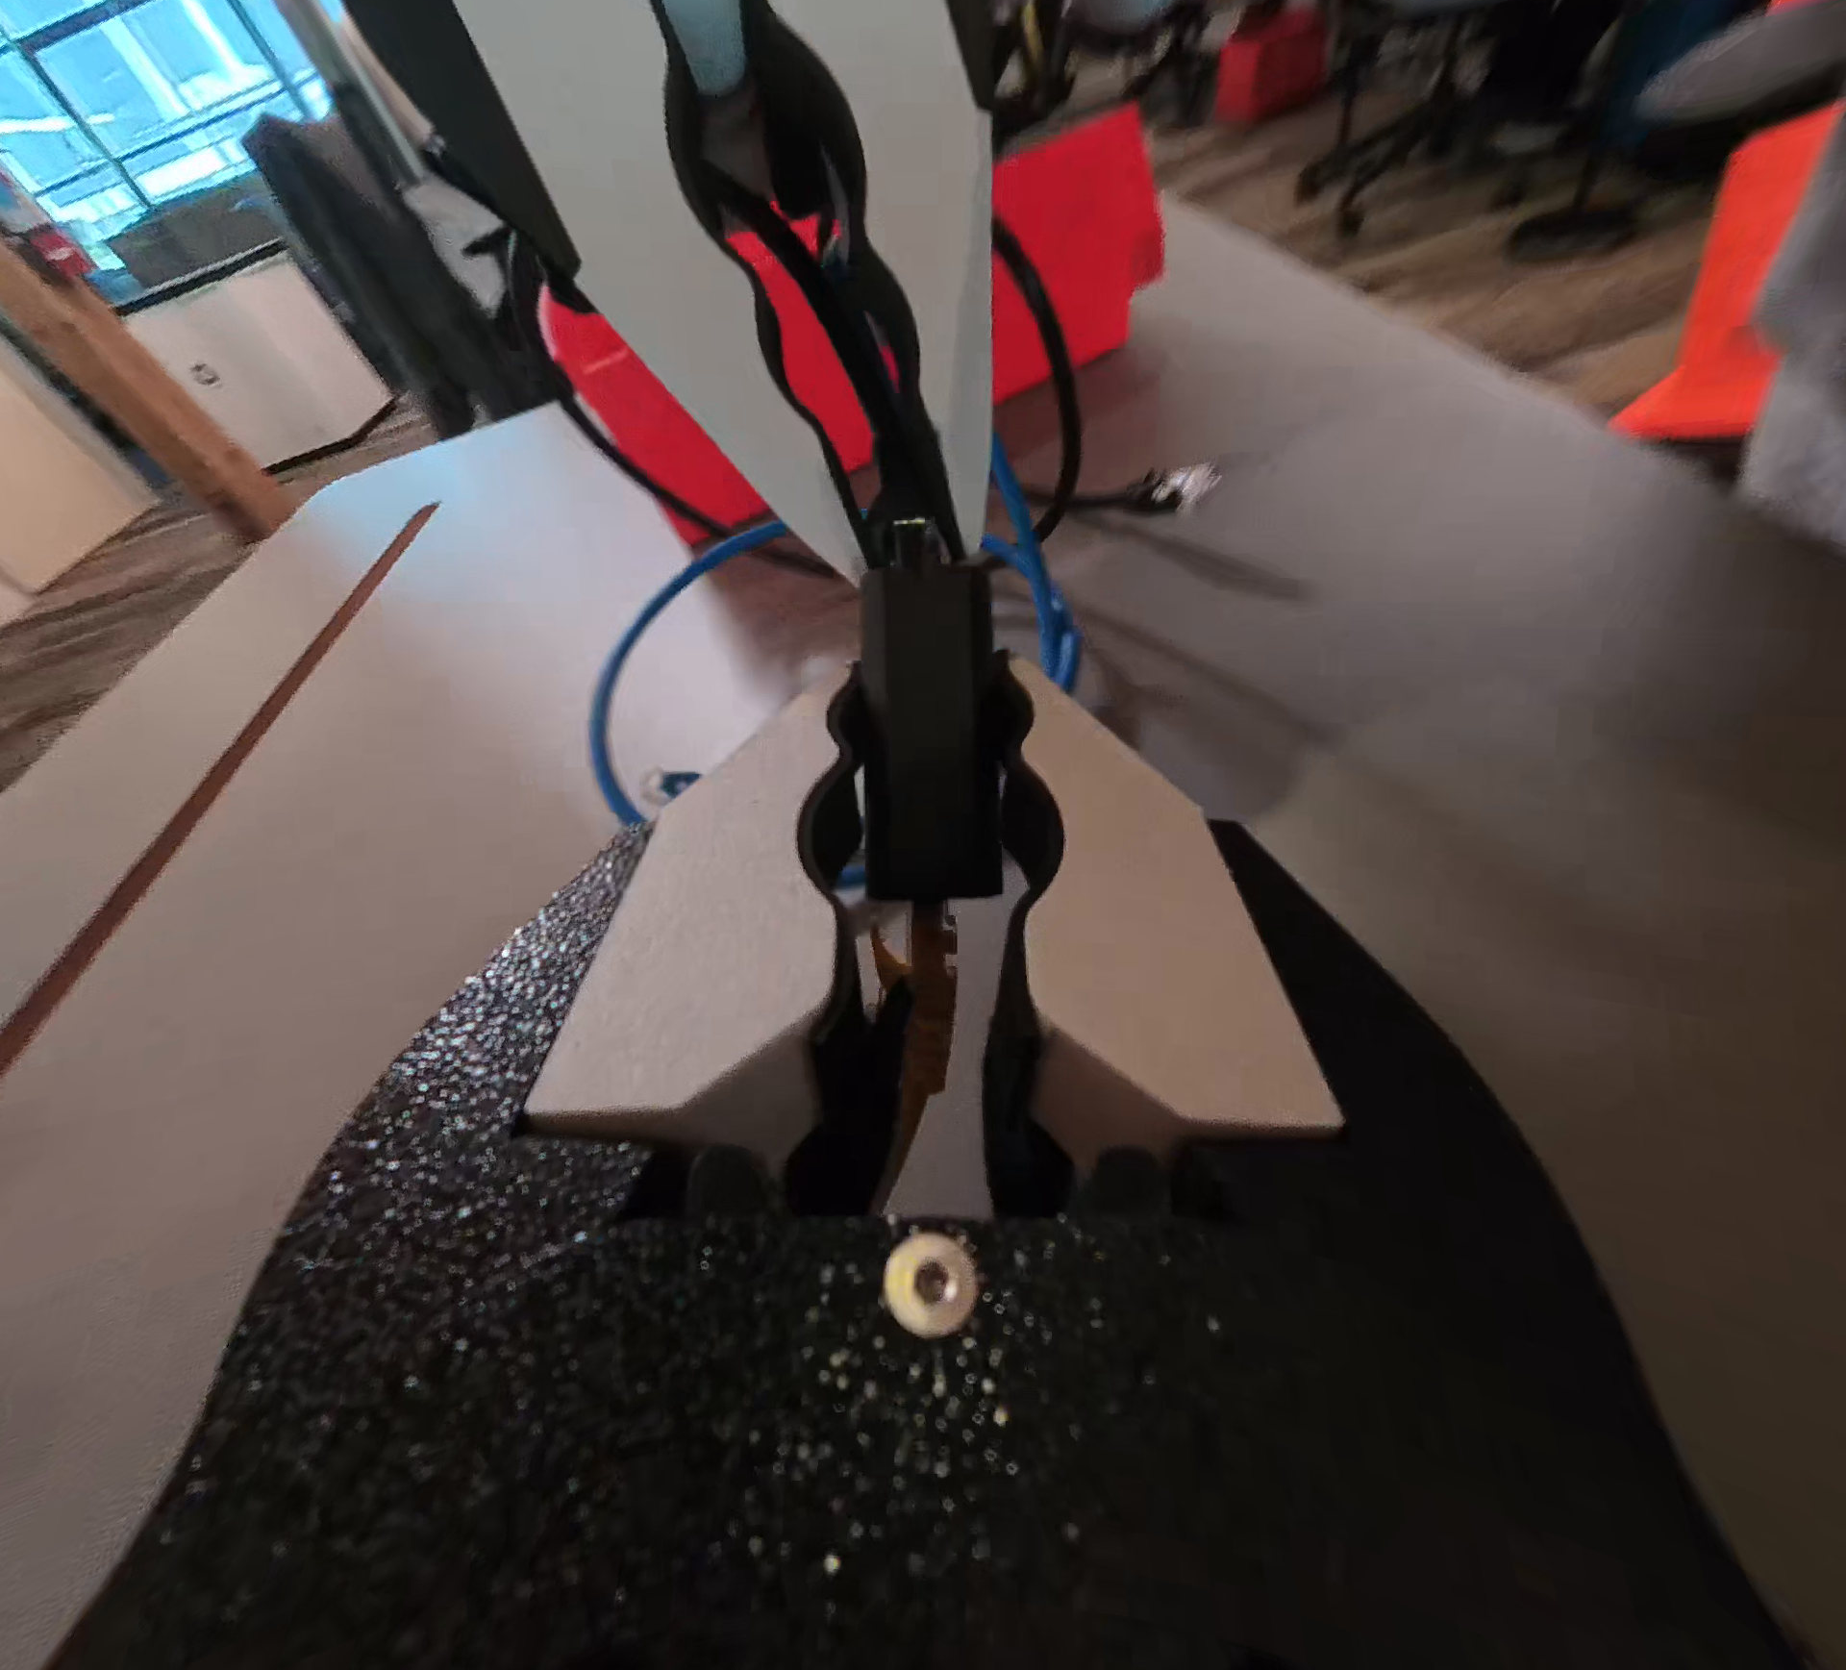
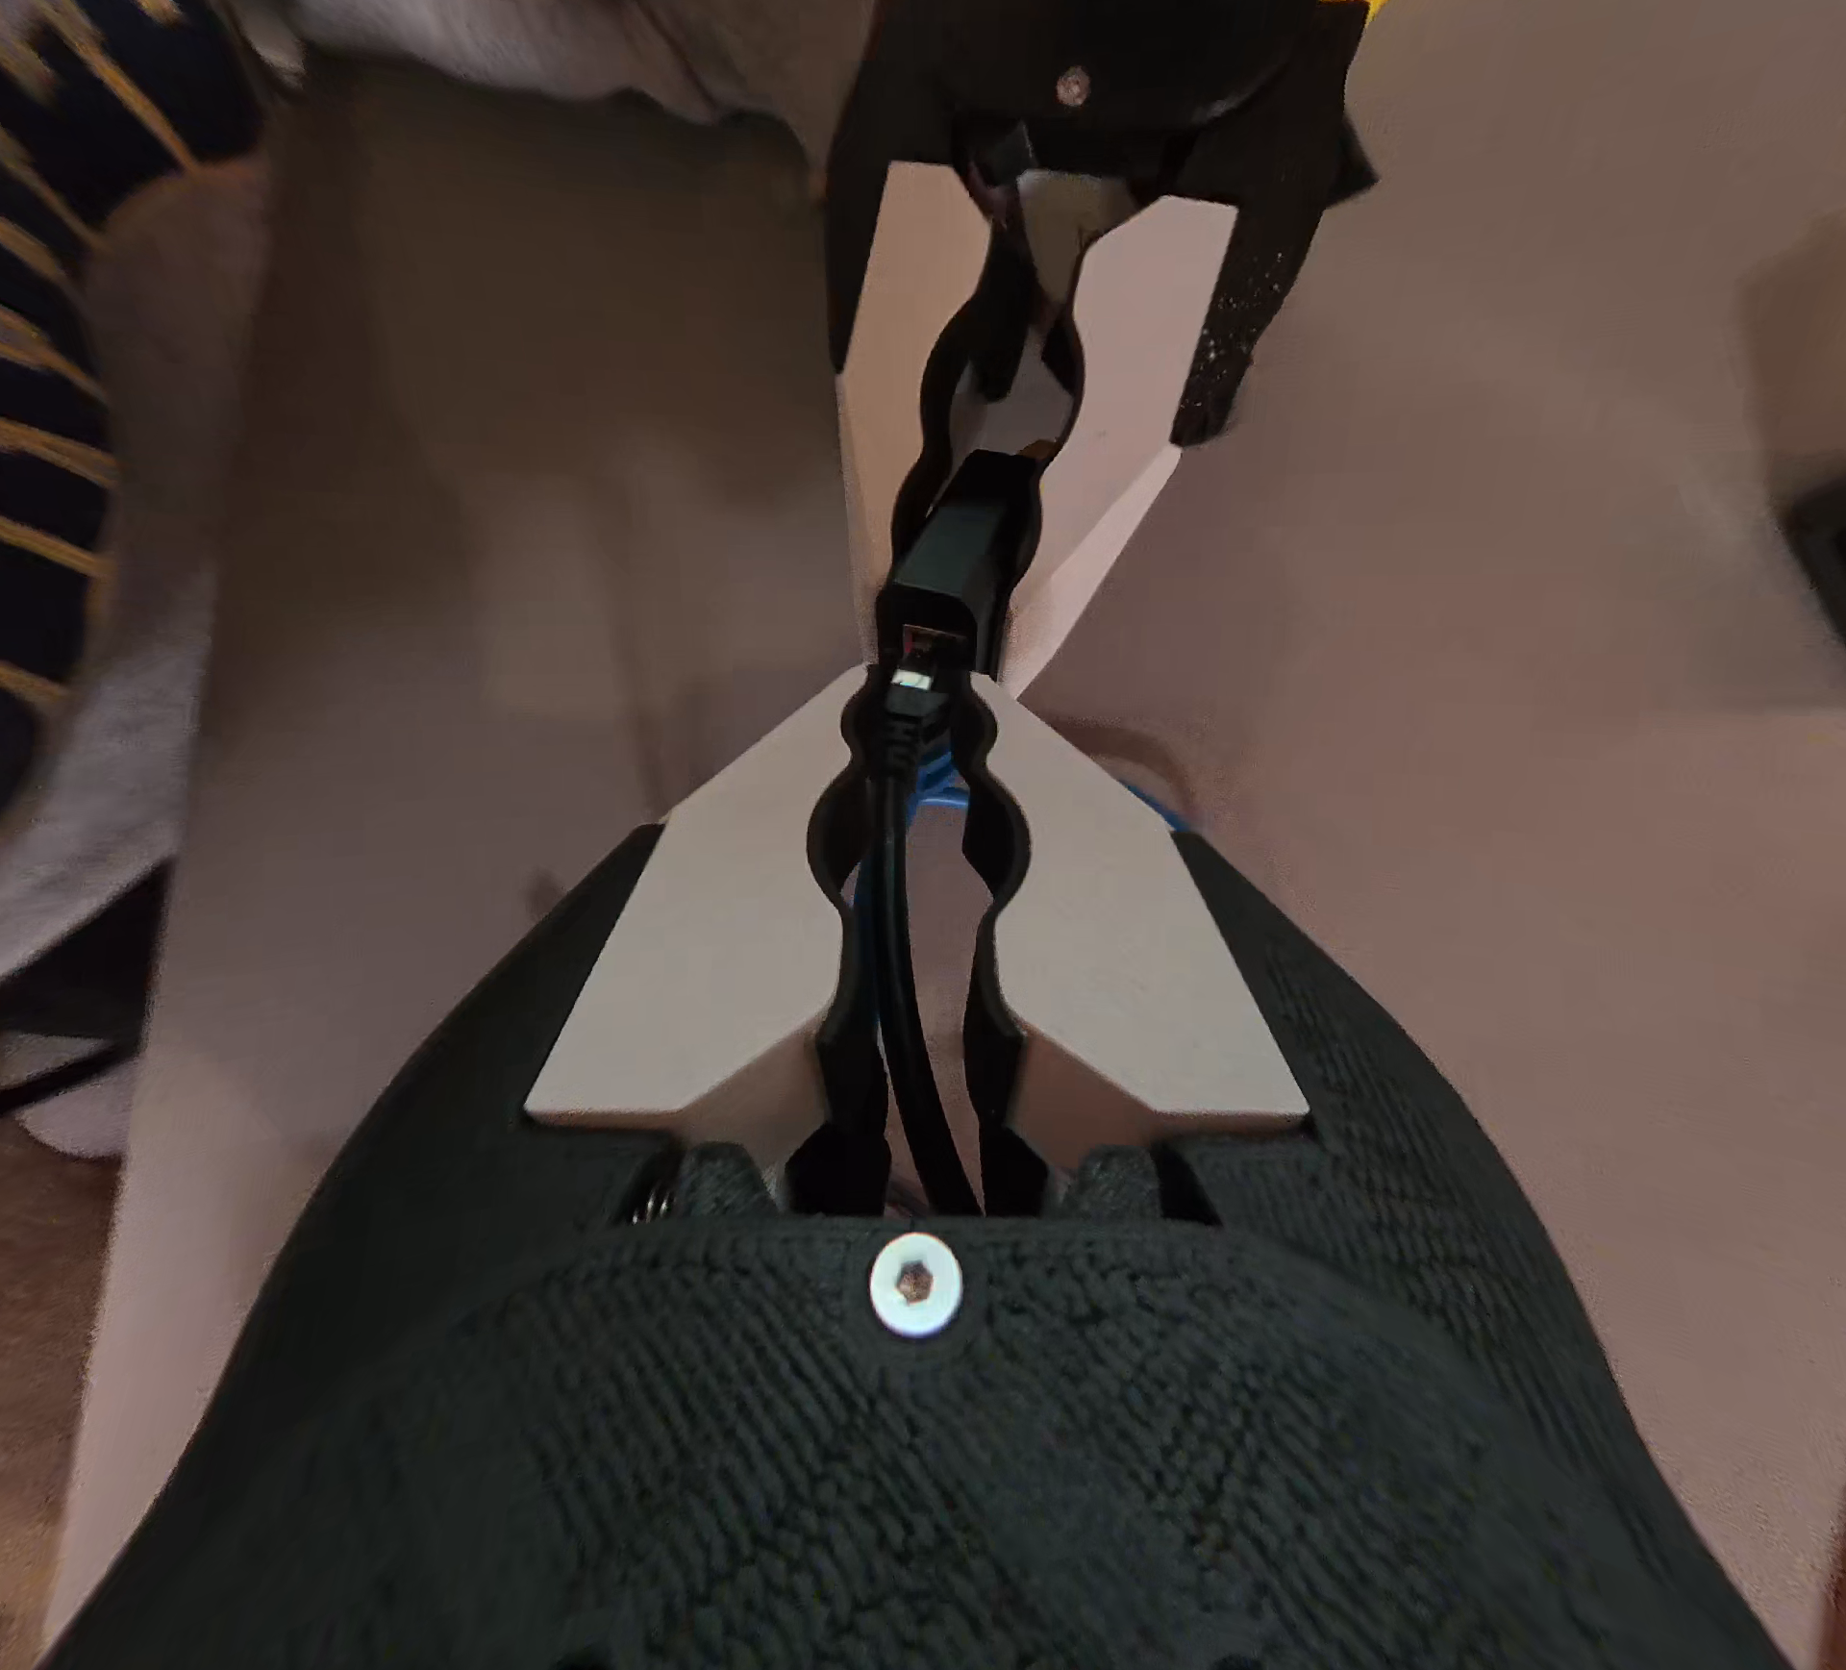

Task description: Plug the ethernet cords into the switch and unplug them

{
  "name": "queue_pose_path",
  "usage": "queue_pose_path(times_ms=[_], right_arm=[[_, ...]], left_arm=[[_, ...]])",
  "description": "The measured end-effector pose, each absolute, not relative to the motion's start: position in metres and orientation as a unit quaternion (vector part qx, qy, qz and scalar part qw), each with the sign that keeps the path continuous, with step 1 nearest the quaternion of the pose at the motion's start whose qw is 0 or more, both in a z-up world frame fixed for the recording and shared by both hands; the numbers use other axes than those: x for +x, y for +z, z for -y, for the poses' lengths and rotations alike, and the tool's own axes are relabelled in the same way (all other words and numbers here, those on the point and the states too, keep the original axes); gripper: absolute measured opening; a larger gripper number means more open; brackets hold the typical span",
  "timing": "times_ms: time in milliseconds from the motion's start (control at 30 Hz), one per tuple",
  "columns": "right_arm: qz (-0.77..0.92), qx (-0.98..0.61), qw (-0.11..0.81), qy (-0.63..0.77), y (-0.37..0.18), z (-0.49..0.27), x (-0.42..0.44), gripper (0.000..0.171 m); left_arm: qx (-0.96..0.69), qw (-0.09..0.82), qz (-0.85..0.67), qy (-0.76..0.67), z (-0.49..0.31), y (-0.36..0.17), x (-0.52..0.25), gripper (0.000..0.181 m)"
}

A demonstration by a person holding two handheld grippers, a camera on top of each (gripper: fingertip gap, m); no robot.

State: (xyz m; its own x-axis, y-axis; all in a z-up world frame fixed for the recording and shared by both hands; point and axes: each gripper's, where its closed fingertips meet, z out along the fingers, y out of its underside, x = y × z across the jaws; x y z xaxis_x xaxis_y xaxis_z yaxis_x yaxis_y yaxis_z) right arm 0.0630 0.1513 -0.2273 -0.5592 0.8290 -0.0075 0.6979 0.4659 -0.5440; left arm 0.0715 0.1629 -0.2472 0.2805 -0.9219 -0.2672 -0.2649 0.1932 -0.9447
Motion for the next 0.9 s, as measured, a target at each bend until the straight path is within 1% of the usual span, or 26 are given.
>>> queue_pose_path(times_ms=[133,267,333,367,400,467,500,567,633,800,900], right_arm=[[0.817,-0.47,0.104,0.317,-0.215,-0.141,0.067,0.012],[0.79,-0.482,0.089,0.368,-0.21,-0.133,0.069,0.012],[0.784,-0.47,0.06,0.402,-0.203,-0.124,0.079,0.011],[0.762,-0.48,0.064,0.43,-0.191,-0.126,0.083,0.011],[0.746,-0.495,0.088,0.437,-0.182,-0.135,0.086,0.01],[0.724,-0.52,0.149,0.429,-0.169,-0.153,0.093,0.011],[0.718,-0.532,0.174,0.414,-0.167,-0.158,0.096,0.011],[0.711,-0.539,0.227,0.389,-0.16,-0.163,0.1,0.011],[0.704,-0.551,0.28,0.349,-0.154,-0.17,0.106,0.012],[0.672,-0.566,0.386,0.28,-0.131,-0.183,0.129,0.012],[0.643,-0.572,0.439,0.257,-0.121,-0.192,0.146,0.012]], left_arm=[[-0.55,0.546,-0.505,-0.38,-0.148,-0.232,0.076,0.021],[-0.542,0.517,-0.497,-0.437,-0.138,-0.227,0.078,0.021],[-0.54,0.497,-0.509,-0.45,-0.131,-0.231,0.076,0.021],[-0.569,0.484,-0.511,-0.424,-0.137,-0.246,0.067,0.021],[-0.586,0.48,-0.502,-0.416,-0.142,-0.252,0.058,0.021],[-0.565,0.513,-0.472,-0.442,-0.146,-0.234,0.053,0.021],[-0.57,0.519,-0.466,-0.435,-0.15,-0.235,0.052,0.021],[-0.592,0.526,-0.464,-0.397,-0.161,-0.243,0.052,0.021],[-0.596,0.559,-0.461,-0.346,-0.171,-0.243,0.048,0.021],[-0.581,0.623,-0.429,-0.3,-0.181,-0.225,0.033,0.021],[-0.579,0.64,-0.411,-0.293,-0.185,-0.219,0.025,0.021]])
